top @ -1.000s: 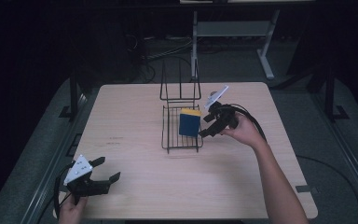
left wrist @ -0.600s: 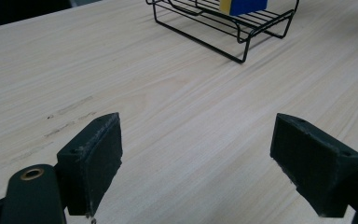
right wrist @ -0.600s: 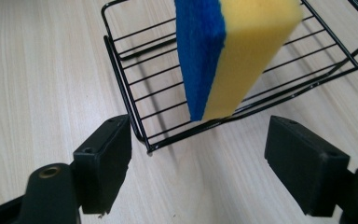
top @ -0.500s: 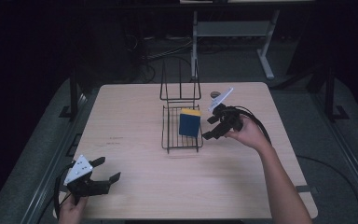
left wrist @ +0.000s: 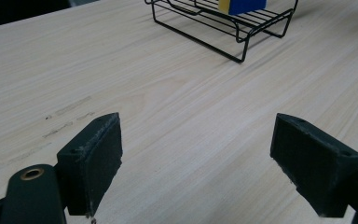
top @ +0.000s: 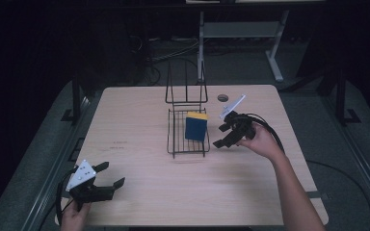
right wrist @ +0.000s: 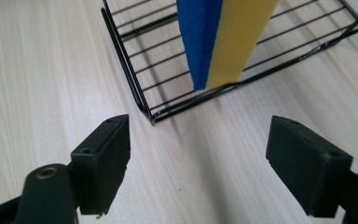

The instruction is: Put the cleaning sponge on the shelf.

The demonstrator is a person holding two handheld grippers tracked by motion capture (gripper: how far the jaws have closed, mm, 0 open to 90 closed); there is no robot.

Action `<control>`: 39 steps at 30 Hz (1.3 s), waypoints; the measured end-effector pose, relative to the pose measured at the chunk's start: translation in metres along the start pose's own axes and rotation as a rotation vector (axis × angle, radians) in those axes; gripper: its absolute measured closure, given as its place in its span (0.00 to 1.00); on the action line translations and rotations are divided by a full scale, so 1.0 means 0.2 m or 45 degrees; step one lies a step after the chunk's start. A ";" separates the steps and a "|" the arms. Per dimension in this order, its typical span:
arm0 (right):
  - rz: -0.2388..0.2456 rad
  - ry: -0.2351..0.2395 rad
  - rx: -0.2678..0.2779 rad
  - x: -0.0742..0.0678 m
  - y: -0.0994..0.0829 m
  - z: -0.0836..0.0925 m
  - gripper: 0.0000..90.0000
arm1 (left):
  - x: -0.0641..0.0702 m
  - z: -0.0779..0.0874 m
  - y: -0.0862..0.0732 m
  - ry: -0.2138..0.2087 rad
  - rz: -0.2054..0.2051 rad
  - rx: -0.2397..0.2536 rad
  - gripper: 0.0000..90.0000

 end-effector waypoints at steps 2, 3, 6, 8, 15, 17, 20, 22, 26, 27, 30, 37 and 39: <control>0.006 0.000 0.002 0.00 0.00 0.01 0.24 | 0.00 0.00 0.00 -0.001 -0.002 -0.001 0.18; -0.001 0.001 0.004 0.00 0.00 0.01 0.24 | 0.00 0.00 0.00 0.000 -0.002 0.000 0.18; 0.003 -0.002 0.007 -0.01 0.00 0.02 0.24 | 0.00 0.00 0.00 0.000 -0.001 0.002 0.18; 0.000 -0.001 0.003 -0.01 0.00 0.03 0.24 | 0.00 0.00 0.00 0.000 -0.002 0.000 0.18; 0.008 -0.001 0.006 -0.03 -0.01 0.04 0.23 | 0.00 0.00 0.00 0.000 -0.003 -0.003 0.18; -0.002 0.002 0.010 -0.03 -0.02 0.04 0.23 | 0.00 0.00 0.00 0.000 -0.002 -0.002 0.18; -0.006 0.003 0.013 -0.04 -0.04 0.04 0.23 | 0.00 0.00 0.00 0.000 -0.002 -0.003 0.18; -0.015 0.006 0.001 -0.04 -0.06 0.04 0.23 | 0.00 0.00 0.00 -0.001 -0.003 -0.005 0.18; -0.011 -0.005 0.005 -0.04 -0.08 0.05 0.23 | 0.01 0.00 0.00 -0.002 -0.005 -0.006 0.18; -0.024 -0.001 0.016 -0.04 -0.08 0.05 0.23 | 0.00 0.00 0.00 -0.001 -0.004 -0.006 0.18; -0.025 -0.004 0.017 -0.05 -0.10 0.06 0.23 | 0.00 0.00 0.00 0.000 0.000 -0.004 0.18; -0.029 -0.011 0.020 -0.07 -0.13 0.08 0.23 | 0.01 0.00 0.00 -0.001 -0.004 -0.005 0.18; -0.039 -0.014 0.027 -0.08 -0.15 0.10 0.23 | 0.01 0.00 0.00 0.000 -0.003 -0.003 0.18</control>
Point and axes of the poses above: each handheld gripper's, and its own axes: z roughly backward along the jaws, y roughly out of its top, x roughly to its right, the point moved 9 cm from there along -z, roughly forward along the jaws, and after that the axes turned 8 degrees about x, right-handed, at the moved point
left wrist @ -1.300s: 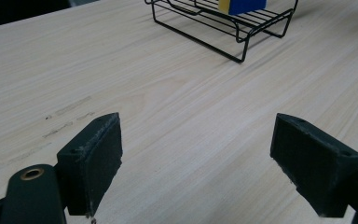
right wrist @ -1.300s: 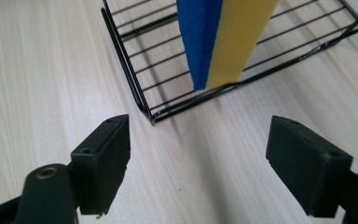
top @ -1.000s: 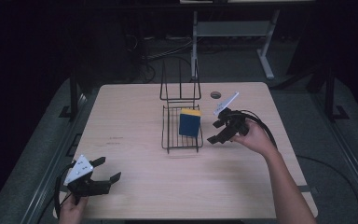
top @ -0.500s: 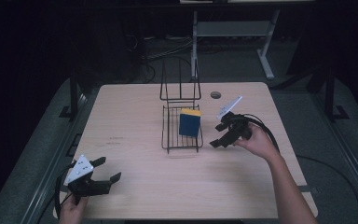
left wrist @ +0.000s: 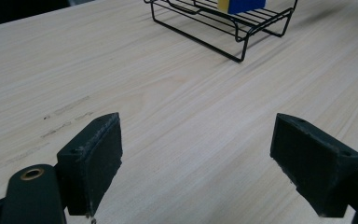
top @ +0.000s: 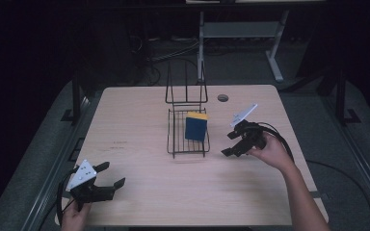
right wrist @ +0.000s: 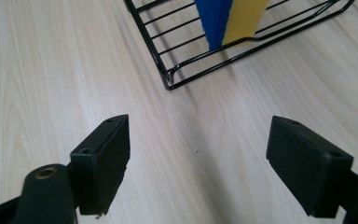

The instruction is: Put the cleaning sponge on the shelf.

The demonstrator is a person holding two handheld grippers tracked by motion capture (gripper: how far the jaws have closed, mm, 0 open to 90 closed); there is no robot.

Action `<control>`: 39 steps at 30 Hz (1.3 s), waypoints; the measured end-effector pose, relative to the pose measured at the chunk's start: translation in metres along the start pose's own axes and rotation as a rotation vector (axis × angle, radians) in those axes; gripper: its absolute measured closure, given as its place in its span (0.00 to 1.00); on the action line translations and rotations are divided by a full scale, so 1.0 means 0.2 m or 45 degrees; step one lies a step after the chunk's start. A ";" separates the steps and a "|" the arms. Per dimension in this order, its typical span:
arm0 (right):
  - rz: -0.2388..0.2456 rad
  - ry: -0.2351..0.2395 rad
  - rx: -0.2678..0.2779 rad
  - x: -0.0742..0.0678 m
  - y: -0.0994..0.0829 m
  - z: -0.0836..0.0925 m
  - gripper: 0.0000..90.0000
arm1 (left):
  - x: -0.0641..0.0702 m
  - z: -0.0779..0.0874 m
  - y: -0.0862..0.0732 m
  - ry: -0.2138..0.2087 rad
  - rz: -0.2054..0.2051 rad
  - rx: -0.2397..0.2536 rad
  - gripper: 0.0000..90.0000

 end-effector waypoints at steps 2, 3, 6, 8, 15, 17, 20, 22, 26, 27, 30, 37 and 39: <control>0.000 0.001 0.002 0.00 -0.01 0.00 0.23 | 0.00 0.00 0.00 0.000 0.000 -0.002 0.18; -0.002 -0.002 0.005 0.00 -0.02 0.01 0.23 | 0.00 0.00 0.00 -0.001 -0.001 -0.002 0.18; -0.012 -0.004 0.007 -0.01 -0.05 0.02 0.23 | 0.00 0.00 0.00 -0.001 0.000 -0.004 0.18; -0.020 -0.009 0.007 -0.01 -0.07 0.03 0.23 | 0.00 0.00 0.00 -0.003 -0.001 -0.004 0.18; -0.033 -0.017 0.013 -0.02 -0.12 0.05 0.23 | 0.01 -0.01 0.00 -0.006 0.004 -0.003 0.18; -0.034 -0.019 0.014 -0.02 -0.13 0.05 0.23 | 0.01 -0.01 0.00 -0.005 0.001 -0.005 0.18; -0.040 -0.021 0.012 -0.03 -0.16 0.06 0.23 | 0.01 -0.01 0.00 -0.005 0.003 -0.004 0.18; -0.043 -0.027 0.014 -0.04 -0.18 0.07 0.23 | 0.01 -0.01 0.00 -0.005 0.003 -0.004 0.18; -0.051 -0.025 0.013 -0.05 -0.20 0.07 0.23 | 0.01 -0.01 0.00 -0.005 0.002 -0.005 0.18; -0.048 -0.027 0.011 -0.05 -0.21 0.08 0.23 | 0.01 -0.01 0.00 -0.006 0.003 -0.004 0.18; -0.053 -0.026 0.008 -0.06 -0.23 0.08 0.23 | 0.01 -0.01 0.00 -0.005 0.001 -0.005 0.18; -0.062 -0.026 0.012 -0.09 -0.27 0.10 0.23 | 0.01 -0.01 0.00 -0.004 0.003 -0.002 0.18; -0.065 -0.032 0.016 -0.09 -0.28 0.10 0.23 | 0.01 -0.01 0.00 -0.004 0.006 -0.003 0.18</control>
Point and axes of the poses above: each handheld gripper's, and its own axes: z roughly backward along the jaws, y roughly out of its top, x roughly to its right, the point moved 9 cm from there along -z, roughly forward along the jaws, and after that the axes turned 8 degrees about x, right-handed, at the moved point
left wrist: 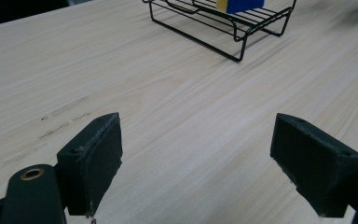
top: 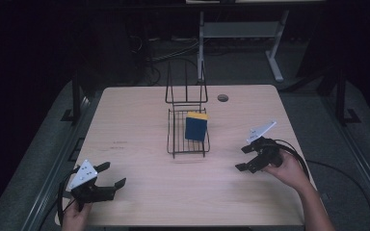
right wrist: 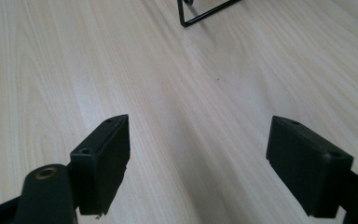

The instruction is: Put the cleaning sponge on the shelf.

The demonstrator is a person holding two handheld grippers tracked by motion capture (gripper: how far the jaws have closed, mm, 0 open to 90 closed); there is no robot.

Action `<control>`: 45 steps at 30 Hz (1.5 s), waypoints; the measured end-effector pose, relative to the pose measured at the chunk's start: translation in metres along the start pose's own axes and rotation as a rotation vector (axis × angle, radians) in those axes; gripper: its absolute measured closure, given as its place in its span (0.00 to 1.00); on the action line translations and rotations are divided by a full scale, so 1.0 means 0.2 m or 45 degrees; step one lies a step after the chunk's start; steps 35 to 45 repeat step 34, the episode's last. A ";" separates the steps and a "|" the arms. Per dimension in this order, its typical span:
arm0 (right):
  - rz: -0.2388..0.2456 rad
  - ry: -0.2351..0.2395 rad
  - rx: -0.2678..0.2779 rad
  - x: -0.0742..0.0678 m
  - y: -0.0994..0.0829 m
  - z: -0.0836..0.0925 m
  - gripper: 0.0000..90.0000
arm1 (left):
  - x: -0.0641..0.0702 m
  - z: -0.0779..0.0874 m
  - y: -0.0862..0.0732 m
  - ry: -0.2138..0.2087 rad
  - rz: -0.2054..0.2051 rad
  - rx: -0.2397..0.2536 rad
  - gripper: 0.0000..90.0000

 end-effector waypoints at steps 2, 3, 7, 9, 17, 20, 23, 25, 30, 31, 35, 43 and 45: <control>0.001 -0.004 -0.001 -0.01 -0.01 0.00 0.23 | 0.00 0.00 0.00 -0.001 0.000 -0.001 0.18; 0.001 -0.006 -0.003 -0.01 -0.02 0.00 0.23 | 0.00 0.00 0.00 -0.001 -0.003 -0.003 0.18; 0.001 -0.011 0.003 -0.02 -0.05 0.01 0.23 | 0.00 0.00 0.00 0.000 -0.005 -0.007 0.18; 0.000 -0.014 0.001 -0.03 -0.07 0.02 0.23 | 0.00 0.00 0.00 0.000 -0.004 -0.003 0.18; -0.004 -0.014 0.010 -0.06 -0.12 0.03 0.23 | 0.00 0.00 0.00 0.000 -0.007 -0.004 0.18; -0.005 -0.014 0.019 -0.09 -0.13 0.04 0.23 | 0.00 0.00 0.00 -0.001 -0.012 -0.006 0.18; -0.009 -0.019 0.030 -0.11 -0.16 0.04 0.23 | 0.00 0.00 0.00 -0.001 -0.012 -0.006 0.18; -0.011 -0.015 0.036 -0.11 -0.16 0.04 0.23 | 0.00 0.00 0.00 -0.001 -0.012 -0.005 0.18; -0.034 -0.033 0.045 -0.14 -0.22 0.07 0.23 | 0.00 0.00 0.00 -0.002 -0.011 -0.006 0.18; -0.034 -0.033 0.045 -0.14 -0.22 0.07 0.23 | 0.00 0.00 0.00 0.000 -0.011 -0.006 0.18; -0.046 -0.064 0.095 -0.17 -0.26 0.10 0.23 | 0.00 0.00 0.00 0.002 -0.008 -0.005 0.18; -0.046 -0.064 0.095 -0.17 -0.26 0.10 0.23 | 0.00 0.00 0.00 0.002 -0.008 -0.005 0.18; -0.046 -0.064 0.095 -0.17 -0.26 0.10 0.23 | 0.00 0.00 0.00 0.002 -0.008 -0.005 0.18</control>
Point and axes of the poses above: each handheld gripper's, and its own axes: z roughly backward along the jaws, y roughly out of its top, x roughly to its right, the point moved 9 cm from there along -z, roughly forward along the jaws, and after that the axes turned 8 degrees about x, right-handed, at the moved point
